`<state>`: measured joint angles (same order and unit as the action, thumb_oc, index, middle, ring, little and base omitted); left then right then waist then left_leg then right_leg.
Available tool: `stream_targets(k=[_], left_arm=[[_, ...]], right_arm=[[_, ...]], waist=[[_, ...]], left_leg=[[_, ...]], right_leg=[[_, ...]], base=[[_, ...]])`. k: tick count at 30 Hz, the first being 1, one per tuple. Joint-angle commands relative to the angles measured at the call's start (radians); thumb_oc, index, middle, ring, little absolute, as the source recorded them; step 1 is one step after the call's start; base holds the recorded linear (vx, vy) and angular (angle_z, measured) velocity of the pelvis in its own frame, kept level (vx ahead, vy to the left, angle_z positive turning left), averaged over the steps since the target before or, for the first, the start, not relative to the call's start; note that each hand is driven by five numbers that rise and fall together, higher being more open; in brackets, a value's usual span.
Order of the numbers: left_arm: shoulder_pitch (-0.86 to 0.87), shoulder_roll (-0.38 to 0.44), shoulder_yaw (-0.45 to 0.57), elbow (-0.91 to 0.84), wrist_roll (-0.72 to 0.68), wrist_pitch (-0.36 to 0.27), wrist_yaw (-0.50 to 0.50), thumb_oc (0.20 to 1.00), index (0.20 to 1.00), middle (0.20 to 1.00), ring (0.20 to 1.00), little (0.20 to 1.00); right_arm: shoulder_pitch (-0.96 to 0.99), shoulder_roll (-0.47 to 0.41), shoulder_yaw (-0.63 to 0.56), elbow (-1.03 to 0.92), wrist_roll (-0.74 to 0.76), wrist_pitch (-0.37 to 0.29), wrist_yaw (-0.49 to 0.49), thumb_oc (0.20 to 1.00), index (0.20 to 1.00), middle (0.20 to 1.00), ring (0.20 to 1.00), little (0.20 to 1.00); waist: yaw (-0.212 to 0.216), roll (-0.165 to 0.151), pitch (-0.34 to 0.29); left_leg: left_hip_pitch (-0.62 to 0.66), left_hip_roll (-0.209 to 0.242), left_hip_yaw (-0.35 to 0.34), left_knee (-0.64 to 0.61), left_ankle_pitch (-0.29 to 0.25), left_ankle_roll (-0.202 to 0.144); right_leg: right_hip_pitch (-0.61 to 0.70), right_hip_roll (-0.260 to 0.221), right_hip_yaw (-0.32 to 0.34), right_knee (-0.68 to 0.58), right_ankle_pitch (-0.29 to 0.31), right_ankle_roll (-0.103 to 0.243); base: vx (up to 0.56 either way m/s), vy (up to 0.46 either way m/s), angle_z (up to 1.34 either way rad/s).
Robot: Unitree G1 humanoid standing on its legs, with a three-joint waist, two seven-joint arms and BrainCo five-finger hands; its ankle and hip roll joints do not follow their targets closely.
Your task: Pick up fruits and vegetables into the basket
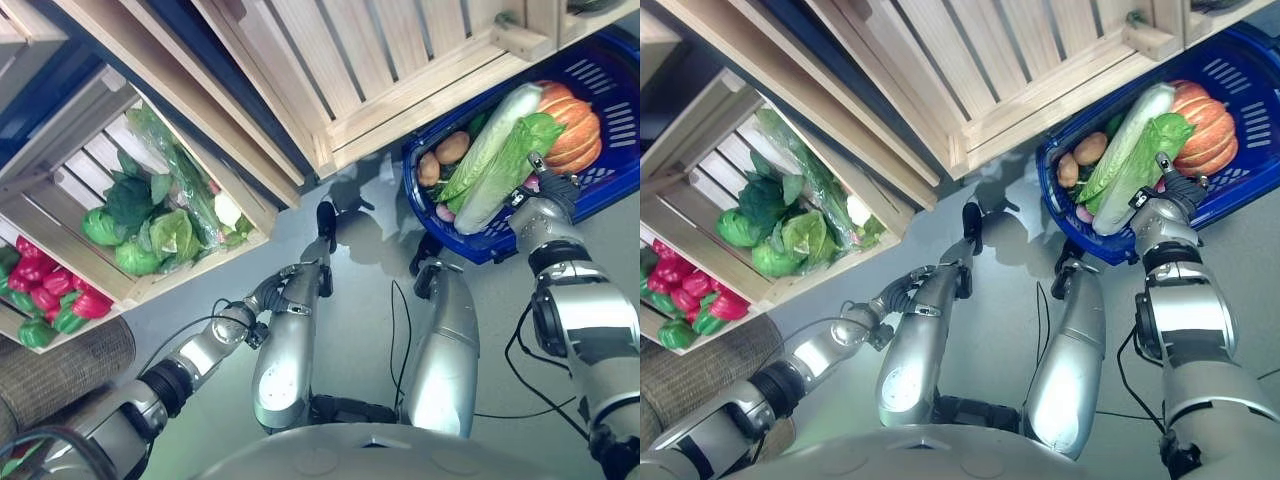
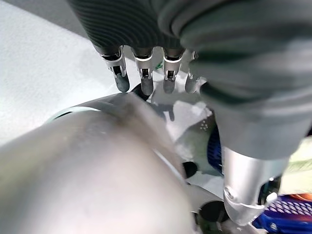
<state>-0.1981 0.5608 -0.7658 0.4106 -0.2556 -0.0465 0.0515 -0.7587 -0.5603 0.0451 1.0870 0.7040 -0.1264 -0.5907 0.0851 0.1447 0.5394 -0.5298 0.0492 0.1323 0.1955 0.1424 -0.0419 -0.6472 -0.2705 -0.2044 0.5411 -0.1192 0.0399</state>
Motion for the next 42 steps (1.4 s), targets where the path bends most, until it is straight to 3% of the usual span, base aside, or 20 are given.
stream_targets(k=[1, 3, 5, 7, 11, 14, 17, 23, 27, 31, 35, 36, 39, 42], left_arm=[[0.095, -0.030, 0.021, -0.036, -0.024, -0.022, 0.000, 1.000, 1.000, 1.000, 1.000, 1.000], [0.118, -0.034, 0.062, -0.021, -0.028, -0.032, -0.005, 1.000, 1.000, 1.000, 1.000, 1.000], [0.131, -0.039, 0.084, -0.016, -0.029, -0.033, -0.008, 1.000, 1.000, 1.000, 1.000, 1.000], [0.150, -0.048, 0.109, -0.001, -0.034, -0.045, -0.016, 1.000, 1.000, 1.000, 1.000, 1.000], [0.214, -0.093, 0.188, 0.058, -0.063, -0.069, -0.060, 1.000, 1.000, 1.000, 1.000, 1.000], [0.274, -0.149, 0.284, 0.135, -0.088, -0.110, -0.112, 1.000, 1.000, 1.000, 1.000, 1.000], [0.290, -0.190, 0.352, 0.198, -0.122, -0.149, -0.170, 1.000, 1.000, 1.000, 1.000, 1.000], [0.269, -0.227, 0.414, 0.316, -0.092, -0.197, -0.262, 1.000, 1.000, 1.000, 1.000, 1.000], [0.204, -0.243, 0.397, 0.443, -0.040, -0.137, -0.348, 1.000, 1.000, 1.000, 1.000, 1.000], [0.166, -0.269, 0.392, 0.548, -0.030, -0.094, -0.415, 1.000, 1.000, 1.000, 1.000, 1.000], [0.146, -0.300, 0.386, 0.637, -0.022, -0.062, -0.453, 1.000, 1.000, 1.000, 1.000, 1.000], [0.142, -0.309, 0.385, 0.655, -0.021, -0.051, -0.468, 1.000, 1.000, 1.000, 1.000, 1.000], [0.134, -0.329, 0.388, 0.701, -0.005, -0.012, -0.497, 1.000, 1.000, 1.000, 1.000, 1.000], [0.133, -0.350, 0.393, 0.754, -0.004, 0.018, -0.515, 1.000, 1.000, 1.000, 1.000, 1.000]], right_arm=[[0.104, -0.053, -0.030, -0.115, -0.020, -0.147, -0.062, 1.000, 1.000, 1.000, 1.000, 1.000], [0.237, -0.013, -0.037, -0.271, -0.034, -0.237, -0.097, 1.000, 1.000, 1.000, 1.000, 1.000], [0.307, 0.012, -0.034, -0.348, -0.072, -0.279, -0.102, 1.000, 1.000, 1.000, 1.000, 1.000], [0.388, 0.044, -0.018, -0.442, -0.149, -0.296, -0.116, 1.000, 1.000, 1.000, 1.000, 1.000], [0.545, 0.098, 0.027, -0.590, -0.321, -0.321, -0.070, 1.000, 1.000, 1.000, 1.000, 1.000], [0.672, 0.142, 0.058, -0.677, -0.412, -0.304, 0.107, 1.000, 1.000, 1.000, 1.000, 1.000], [0.722, 0.161, 0.116, -0.689, -0.464, -0.268, 0.262, 1.000, 1.000, 1.000, 1.000, 1.000], [0.748, 0.198, 0.251, -0.584, -0.482, -0.080, 0.503, 1.000, 1.000, 1.000, 1.000, 1.000], [0.729, 0.248, 0.332, -0.394, -0.476, 0.014, 0.645, 1.000, 1.000, 1.000, 1.000, 1.000], [0.712, 0.284, 0.375, -0.254, -0.488, 0.060, 0.705, 1.000, 1.000, 1.000, 1.000, 1.000], [0.699, 0.323, 0.380, -0.111, -0.485, 0.106, 0.759, 1.000, 1.000, 1.000, 1.000, 1.000], [0.695, 0.333, 0.380, -0.072, -0.495, 0.150, 0.799, 1.000, 1.000, 1.000, 1.000, 1.000], [0.693, 0.352, 0.372, 0.028, -0.460, 0.198, 0.893, 1.000, 1.000, 1.000, 1.000, 1.000], [0.676, 0.362, 0.335, 0.082, -0.408, 0.213, 0.886, 1.000, 1.000, 1.000, 1.000, 1.000]], waist=[[-0.057, 0.050, -0.019], [-0.086, 0.013, -0.019], [-0.100, -0.007, -0.019], [-0.115, -0.030, -0.019], [-0.131, -0.080, -0.085], [-0.142, -0.110, -0.170], [-0.139, -0.126, -0.229], [-0.111, -0.159, -0.323], [-0.089, -0.168, -0.362], [-0.082, -0.166, -0.380], [-0.081, -0.160, -0.392], [-0.081, -0.157, -0.394], [-0.076, -0.150, -0.401], [-0.076, -0.147, -0.414]], left_leg=[[0.074, 0.003, 0.024, 0.058, -0.147, -0.007], [0.147, 0.012, 0.026, 0.034, -0.149, -0.010], [0.192, 0.017, 0.026, 0.019, -0.149, -0.013], [0.252, 0.022, 0.026, 0.003, -0.151, -0.016], [0.337, 0.035, 0.026, -0.033, -0.154, -0.021], [0.429, 0.045, 0.042, -0.103, -0.145, -0.028], [0.476, 0.048, 0.049, -0.142, -0.141, -0.028], [0.562, 0.047, 0.063, -0.200, -0.145, -0.028], [0.611, 0.043, 0.071, -0.260, -0.130, -0.030], [0.629, 0.033, 0.072, -0.265, -0.136, -0.026], [0.643, 0.025, 0.082, -0.262, -0.144, -0.021], [0.646, 0.021, 0.084, -0.261, -0.147, -0.019], [0.651, 0.017, 0.077, -0.250, -0.157, -0.013], [0.669, 0.014, 0.085, -0.248, -0.164, -0.008]], right_leg=[[0.108, 0.060, -0.008, -0.103, 0.027, 0.030], [0.191, 0.069, -0.001, -0.152, 0.045, 0.039], [0.242, 0.073, 0.000, -0.183, 0.055, 0.043], [0.312, 0.077, 0.001, -0.219, 0.065, 0.047], [0.419, 0.085, 0.000, -0.294, 0.082, 0.058], [0.517, 0.093, 0.000, -0.373, 0.097, 0.079], [0.560, 0.093, -0.003, -0.415, 0.115, 0.092], [0.644, 0.088, -0.032, -0.483, 0.141, 0.109], [0.702, 0.092, -0.066, -0.528, 0.152, 0.115], [0.726, 0.094, -0.082, -0.545, 0.154, 0.113], [0.743, 0.094, -0.093, -0.558, 0.154, 0.110], [0.747, 0.096, -0.093, -0.561, 0.153, 0.108], [0.755, 0.098, -0.092, -0.563, 0.147, 0.101], [0.774, 0.103, -0.094, -0.567, 0.142, 0.098]], base=[[-0.01, 0.104, -0.09], [0.01, 0.067, -0.02], [0.02, 0.054, -0.06], [0.04, 0.064, -0.05], [0.10, 0.028, -0.06], [0.15, 0.046, -0.15], [0.09, 0.041, -0.16], [0.05, 0.005, 0.05], [0.00, 0.008, 0.08], [0.00, 0.036, 0.06], [0.00, 0.048, 0.02], [-0.01, 0.060, 0.02], [0.01, 0.050, -0.03], [0.06, 0.041, 0.00]])
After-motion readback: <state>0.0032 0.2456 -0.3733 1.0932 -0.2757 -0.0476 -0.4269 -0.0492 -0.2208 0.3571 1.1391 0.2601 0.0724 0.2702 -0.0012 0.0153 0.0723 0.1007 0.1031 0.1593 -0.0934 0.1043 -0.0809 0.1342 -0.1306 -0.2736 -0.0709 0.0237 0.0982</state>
